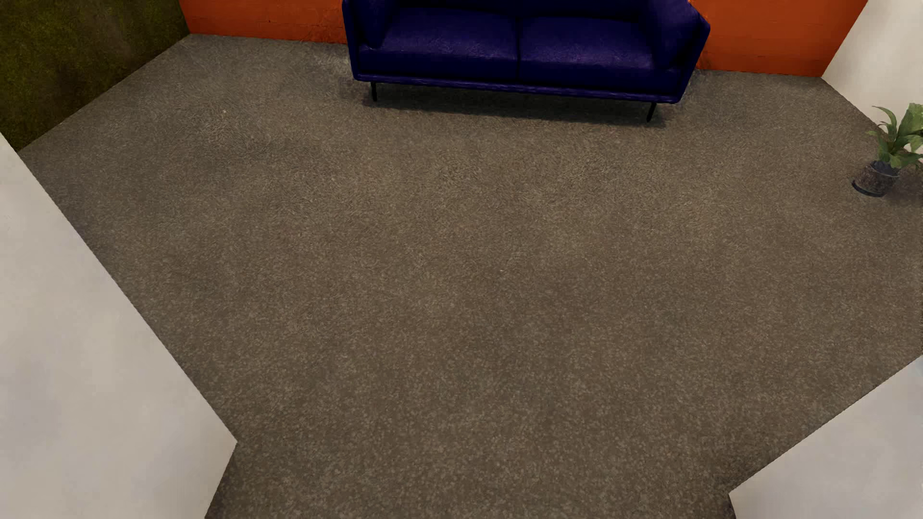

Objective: Walk towards the sofa

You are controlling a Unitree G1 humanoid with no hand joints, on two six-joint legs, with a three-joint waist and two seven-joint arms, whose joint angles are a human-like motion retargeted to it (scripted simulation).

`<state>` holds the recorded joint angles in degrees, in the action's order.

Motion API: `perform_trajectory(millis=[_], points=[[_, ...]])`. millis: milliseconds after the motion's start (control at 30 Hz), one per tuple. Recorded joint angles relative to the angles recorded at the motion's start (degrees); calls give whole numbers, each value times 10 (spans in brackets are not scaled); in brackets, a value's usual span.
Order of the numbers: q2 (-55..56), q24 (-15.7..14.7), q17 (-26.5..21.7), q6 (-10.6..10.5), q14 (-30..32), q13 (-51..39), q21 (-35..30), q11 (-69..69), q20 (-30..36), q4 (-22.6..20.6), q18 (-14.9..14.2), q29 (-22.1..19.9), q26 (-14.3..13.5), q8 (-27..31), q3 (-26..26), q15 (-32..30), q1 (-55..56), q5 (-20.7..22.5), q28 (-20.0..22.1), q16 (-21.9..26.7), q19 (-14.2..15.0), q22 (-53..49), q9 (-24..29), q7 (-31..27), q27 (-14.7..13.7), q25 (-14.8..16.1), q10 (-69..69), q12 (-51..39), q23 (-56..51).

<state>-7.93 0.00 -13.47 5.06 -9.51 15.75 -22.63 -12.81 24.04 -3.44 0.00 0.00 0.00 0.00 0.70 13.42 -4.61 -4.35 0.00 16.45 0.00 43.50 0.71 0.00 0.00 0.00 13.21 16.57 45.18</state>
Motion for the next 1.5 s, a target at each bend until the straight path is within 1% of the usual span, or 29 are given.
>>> perform_trajectory(millis=[533,567,600,633,667,700,800,900,967,1000,1067,1133,1167,1200,1233,1300,1367,1400,1433,1467,1500], points=[[1,0,-2,1,-3,-4,-2,-1,4,-1,0,0,0,0,0,3,1,-2,0,2,0,-1,-1,0,0,0,1,-4,-2],[4,0,-2,0,-25,-4,-2,-5,4,-1,0,0,0,0,0,1,4,-2,0,2,0,-1,1,0,0,0,5,-4,-2],[16,0,-2,0,-81,-4,0,2,4,-3,0,0,0,0,1,1,22,-1,0,1,0,0,1,0,0,0,135,-5,-1],[35,0,-3,0,-91,-5,-1,-123,5,-5,0,0,0,0,2,20,48,1,0,2,0,-2,2,0,0,0,124,-4,2],[53,0,1,-3,-60,4,22,-141,14,-11,0,0,0,0,1,43,65,2,0,-3,0,3,8,0,0,0,125,-4,-6],[48,0,1,-3,-50,11,22,-148,15,-11,0,0,0,0,-2,65,67,1,0,-3,0,-4,13,0,0,0,135,2,-15],[13,0,-2,-6,-66,29,20,-147,0,-10,0,0,0,0,-7,126,62,-4,0,-12,0,1,10,0,0,0,154,19,-13],[0,0,-1,-7,-101,41,37,-146,-13,-15,0,0,0,0,-17,153,53,-4,0,-9,0,-2,3,0,0,0,157,26,7],[1,0,-6,-6,-126,50,48,-156,-10,-17,0,0,0,0,-9,162,48,-5,0,-5,0,5,1,0,0,0,156,24,-6],[28,0,-8,-3,-137,52,52,-190,-10,-21,0,0,0,0,0,151,50,-10,0,-4,0,11,0,0,0,0,157,23,-18],[127,0,-2,14,-158,43,55,-314,-12,-35,0,0,0,0,5,119,50,-24,0,7,0,0,9,0,0,0,160,19,-24],[243,0,7,26,-166,30,59,-459,-16,-46,0,0,0,0,10,115,41,-20,0,9,0,-3,26,0,0,0,160,3,-9],[298,0,10,27,-177,30,63,-509,-25,-47,0,0,0,0,22,117,34,-17,0,4,0,-3,28,0,0,0,151,-9,-4],[346,0,13,26,-189,35,68,-526,-37,-42,0,0,0,0,36,110,24,-13,0,-1,0,-13,29,0,0,0,139,-19,0],[383,0,13,22,-198,45,71,-513,-48,-34,0,0,0,0,52,96,8,-11,0,-7,0,-33,30,0,0,0,126,-26,4],[446,0,11,13,-222,64,84,-444,-67,-20,0,0,0,0,79,64,-23,-10,0,-15,0,-101,37,0,0,0,111,-45,16],[486,0,7,9,-249,80,94,-354,-79,-15,0,0,0,0,89,14,-55,-20,0,-19,0,-185,50,0,0,0,107,-72,38],[495,0,7,9,-267,82,103,-310,-85,-12,0,0,0,0,91,-16,-77,-27,0,-22,0,-223,58,0,0,0,111,-89,55],[495,0,7,11,-288,83,111,-266,-89,-10,0,0,0,0,93,-30,-103,-37,0,-26,0,-251,62,0,0,0,117,-104,76],[492,0,8,10,-305,83,126,-236,-93,-6,0,0,0,0,98,-32,-128,-45,0,-31,0,-275,63,0,0,0,122,-117,95],[491,0,7,6,-309,83,142,-235,-94,1,0,0,0,0,107,-39,-147,-52,0,-36,0,-293,59,0,0,0,124,-126,111]])
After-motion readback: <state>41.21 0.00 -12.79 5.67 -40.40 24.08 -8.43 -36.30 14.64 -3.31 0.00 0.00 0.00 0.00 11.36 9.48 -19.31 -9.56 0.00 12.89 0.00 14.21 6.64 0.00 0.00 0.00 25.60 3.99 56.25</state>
